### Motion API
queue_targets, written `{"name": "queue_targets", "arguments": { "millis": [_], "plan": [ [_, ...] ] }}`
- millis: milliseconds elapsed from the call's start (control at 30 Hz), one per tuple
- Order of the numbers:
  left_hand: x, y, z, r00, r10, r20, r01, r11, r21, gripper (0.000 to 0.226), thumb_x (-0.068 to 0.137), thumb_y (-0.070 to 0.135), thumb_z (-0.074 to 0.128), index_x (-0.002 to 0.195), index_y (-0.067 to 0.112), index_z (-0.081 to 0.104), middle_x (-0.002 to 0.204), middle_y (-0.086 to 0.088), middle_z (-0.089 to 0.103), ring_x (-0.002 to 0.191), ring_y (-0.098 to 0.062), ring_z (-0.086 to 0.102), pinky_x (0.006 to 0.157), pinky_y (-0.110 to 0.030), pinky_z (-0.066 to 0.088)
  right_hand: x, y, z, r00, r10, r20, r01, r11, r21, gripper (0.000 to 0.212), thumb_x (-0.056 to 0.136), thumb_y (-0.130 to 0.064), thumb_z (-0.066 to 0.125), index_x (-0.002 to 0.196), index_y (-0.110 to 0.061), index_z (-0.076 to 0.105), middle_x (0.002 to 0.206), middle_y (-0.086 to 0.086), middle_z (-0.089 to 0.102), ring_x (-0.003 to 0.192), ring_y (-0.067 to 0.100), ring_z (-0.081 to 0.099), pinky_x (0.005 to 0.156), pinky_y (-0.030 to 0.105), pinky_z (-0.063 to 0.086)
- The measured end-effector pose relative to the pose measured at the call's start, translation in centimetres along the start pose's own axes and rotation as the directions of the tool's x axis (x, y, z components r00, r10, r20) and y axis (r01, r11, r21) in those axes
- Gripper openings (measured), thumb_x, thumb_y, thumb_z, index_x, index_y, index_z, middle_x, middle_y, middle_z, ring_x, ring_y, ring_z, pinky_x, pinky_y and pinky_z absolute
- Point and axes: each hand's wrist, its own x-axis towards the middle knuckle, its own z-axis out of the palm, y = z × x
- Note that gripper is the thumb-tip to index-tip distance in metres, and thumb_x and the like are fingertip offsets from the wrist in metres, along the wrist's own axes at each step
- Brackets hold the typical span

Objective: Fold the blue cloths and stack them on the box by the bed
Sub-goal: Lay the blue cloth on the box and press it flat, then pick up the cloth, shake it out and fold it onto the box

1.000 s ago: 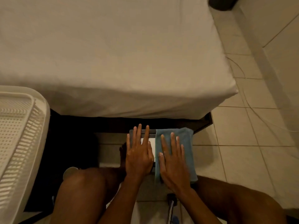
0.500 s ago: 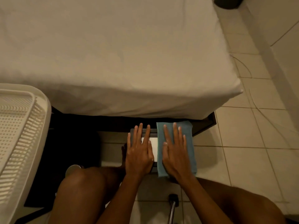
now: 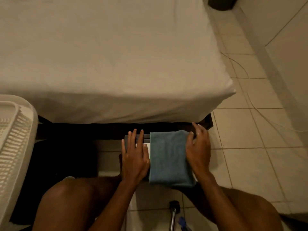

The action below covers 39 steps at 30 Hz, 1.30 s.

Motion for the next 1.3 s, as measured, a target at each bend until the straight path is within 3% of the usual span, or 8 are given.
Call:
{"name": "queue_targets", "arguments": {
  "millis": [67, 233, 400, 500, 733, 967, 1133, 1300],
  "plan": [
    [1.1, 1.0, -0.6, 0.998, -0.057, 0.025, 0.060, 0.993, -0.105, 0.063, 0.094, 0.050, 0.020, 0.143, 0.020, 0.048, 0.157, -0.005, 0.033, 0.151, -0.018, 0.012, 0.124, -0.043, 0.002, 2.9, 0.9, -0.3, 0.976, 0.174, 0.127, -0.164, 0.983, -0.088, 0.042, 0.101, -0.028, 0.046, 0.139, -0.010, 0.050, 0.143, 0.014, 0.050, 0.132, 0.030, 0.048, 0.104, 0.042, 0.044],
    [4.1, 2.4, -1.3, 0.979, -0.004, 0.205, 0.017, 0.998, -0.061, 0.052, 0.093, 0.058, 0.042, 0.123, 0.022, 0.064, 0.147, -0.005, 0.046, 0.148, -0.023, 0.023, 0.122, -0.038, 0.001, 5.2, 1.7, 0.0, 0.712, 0.479, 0.513, -0.556, 0.831, -0.003, 0.058, 0.099, -0.048, 0.050, 0.133, -0.002, 0.055, 0.130, 0.010, 0.056, 0.120, 0.029, 0.054, 0.094, 0.034, 0.043],
    [5.5, 2.7, -1.7, 0.997, 0.039, 0.071, -0.026, 0.985, -0.171, 0.014, 0.081, 0.035, 0.072, 0.088, 0.022, 0.071, 0.097, 0.006, 0.060, 0.101, -0.016, 0.055, 0.096, -0.039, 0.047, 5.2, 2.3, -0.4, 0.755, 0.449, 0.478, -0.582, 0.794, 0.176, 0.025, 0.092, -0.032, 0.065, 0.082, -0.009, 0.063, 0.100, 0.013, 0.067, 0.091, 0.024, 0.061, 0.073, 0.032, 0.047],
    [5.1, 4.4, -2.7, 0.995, 0.066, 0.074, -0.052, 0.983, -0.175, 0.010, 0.083, 0.030, 0.071, 0.084, 0.021, 0.067, 0.091, 0.004, 0.063, 0.095, -0.017, 0.057, 0.080, -0.034, 0.049, 4.8, 2.3, -2.0, 0.761, 0.449, 0.469, -0.607, 0.747, 0.271, 0.015, 0.092, -0.024, 0.067, 0.089, -0.010, 0.065, 0.105, 0.015, 0.070, 0.085, 0.020, 0.064, 0.066, 0.029, 0.050],
    [3.7, 6.7, -6.9, 0.986, 0.087, 0.144, -0.056, 0.976, -0.212, 0.009, 0.090, 0.027, 0.065, 0.092, 0.018, 0.066, 0.088, 0.000, 0.071, 0.086, -0.022, 0.066, 0.071, -0.033, 0.049, 3.7, -0.7, -10.3, 0.885, 0.211, 0.415, -0.343, 0.897, 0.277, 0.030, 0.091, -0.023, 0.069, 0.117, -0.009, 0.069, 0.107, 0.006, 0.069, 0.092, 0.013, 0.063, 0.071, 0.022, 0.050],
    [3.0, 10.6, -16.9, 0.938, 0.252, 0.236, -0.201, 0.955, -0.220, 0.019, 0.089, 0.024, 0.068, 0.104, 0.014, 0.074, 0.089, 0.001, 0.073, 0.079, -0.011, 0.064, 0.070, -0.029, 0.049, 0.7, -8.3, -20.1, 0.938, -0.097, 0.334, -0.003, 0.958, 0.287, 0.016, 0.087, -0.024, 0.074, 0.100, -0.015, 0.072, 0.097, 0.006, 0.072, 0.087, 0.013, 0.066, 0.064, 0.017, 0.047],
    [1.8, 14.8, -26.8, 0.927, 0.367, 0.080, -0.351, 0.922, -0.163, 0.016, 0.087, 0.014, 0.071, 0.101, 0.009, 0.077, 0.085, 0.001, 0.071, 0.077, -0.009, 0.062, 0.072, -0.021, 0.044, -2.1, -14.9, -26.0, 0.943, -0.264, 0.202, 0.188, 0.925, 0.330, 0.020, 0.089, -0.022, 0.072, 0.105, -0.010, 0.071, 0.096, 0.007, 0.072, 0.084, 0.010, 0.066, 0.059, 0.011, 0.047],
    [-0.6, 17.4, -35.3, 0.918, 0.374, -0.129, -0.395, 0.882, -0.256, 0.014, 0.091, 0.015, 0.066, 0.103, 0.011, 0.073, 0.090, -0.002, 0.069, 0.086, -0.019, 0.066, 0.077, -0.034, 0.056, -6.1, -21.3, -31.1, 0.914, -0.399, 0.071, 0.342, 0.853, 0.393, 0.026, 0.090, -0.027, 0.070, 0.110, -0.011, 0.067, 0.102, 0.005, 0.070, 0.095, 0.015, 0.067, 0.067, 0.019, 0.051]
  ]
}}
